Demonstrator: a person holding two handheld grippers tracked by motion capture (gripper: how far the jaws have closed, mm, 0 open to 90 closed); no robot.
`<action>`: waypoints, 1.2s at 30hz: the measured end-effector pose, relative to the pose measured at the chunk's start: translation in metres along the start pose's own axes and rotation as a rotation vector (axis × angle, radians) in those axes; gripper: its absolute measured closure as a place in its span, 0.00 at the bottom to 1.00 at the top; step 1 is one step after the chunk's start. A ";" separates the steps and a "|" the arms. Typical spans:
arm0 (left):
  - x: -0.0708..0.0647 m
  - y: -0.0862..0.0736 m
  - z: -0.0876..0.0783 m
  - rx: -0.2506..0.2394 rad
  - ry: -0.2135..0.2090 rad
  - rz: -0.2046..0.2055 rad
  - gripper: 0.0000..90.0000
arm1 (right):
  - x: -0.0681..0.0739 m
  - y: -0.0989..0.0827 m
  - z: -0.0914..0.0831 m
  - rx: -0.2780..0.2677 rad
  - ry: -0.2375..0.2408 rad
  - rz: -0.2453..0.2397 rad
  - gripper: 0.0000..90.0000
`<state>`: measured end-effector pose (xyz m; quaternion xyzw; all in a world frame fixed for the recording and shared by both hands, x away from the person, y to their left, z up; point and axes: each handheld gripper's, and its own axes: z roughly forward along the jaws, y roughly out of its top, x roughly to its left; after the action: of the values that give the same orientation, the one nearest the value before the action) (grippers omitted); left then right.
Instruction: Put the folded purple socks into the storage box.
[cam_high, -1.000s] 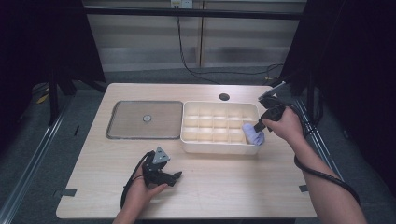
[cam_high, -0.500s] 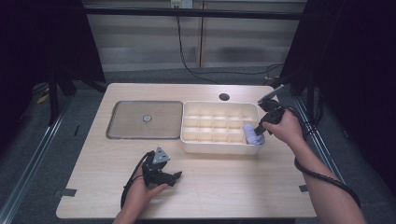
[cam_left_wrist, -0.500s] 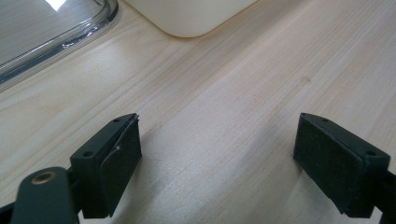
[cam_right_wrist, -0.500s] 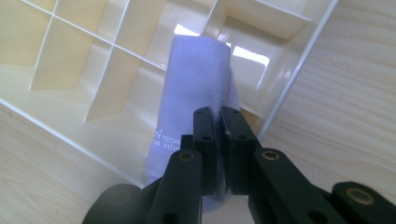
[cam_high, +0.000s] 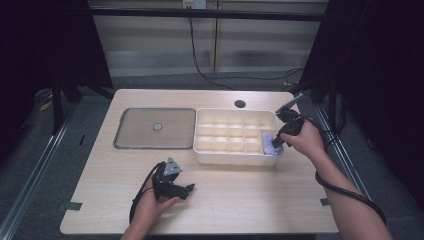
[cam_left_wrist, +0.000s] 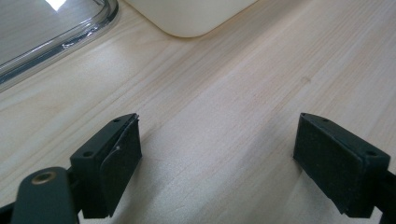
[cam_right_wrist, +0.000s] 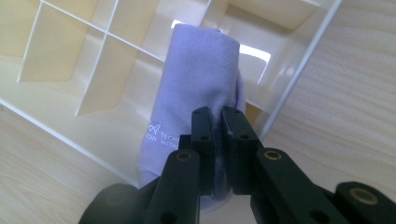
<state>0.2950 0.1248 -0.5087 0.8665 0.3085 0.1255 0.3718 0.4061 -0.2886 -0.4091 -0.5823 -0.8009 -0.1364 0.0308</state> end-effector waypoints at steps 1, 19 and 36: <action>0.000 0.000 0.000 0.000 0.000 0.000 0.16 | 0.000 0.000 0.001 0.003 0.002 0.001 0.93; -0.001 0.000 0.000 -0.007 0.000 -0.010 0.16 | 0.004 -0.001 -0.007 0.009 0.000 -0.018 0.83; 0.000 0.000 0.000 -0.008 0.001 -0.009 0.16 | 0.011 0.007 -0.031 -0.002 -0.040 -0.042 0.82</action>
<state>0.2948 0.1242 -0.5091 0.8636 0.3120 0.1255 0.3757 0.4062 -0.2844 -0.3758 -0.5681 -0.8132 -0.1261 0.0114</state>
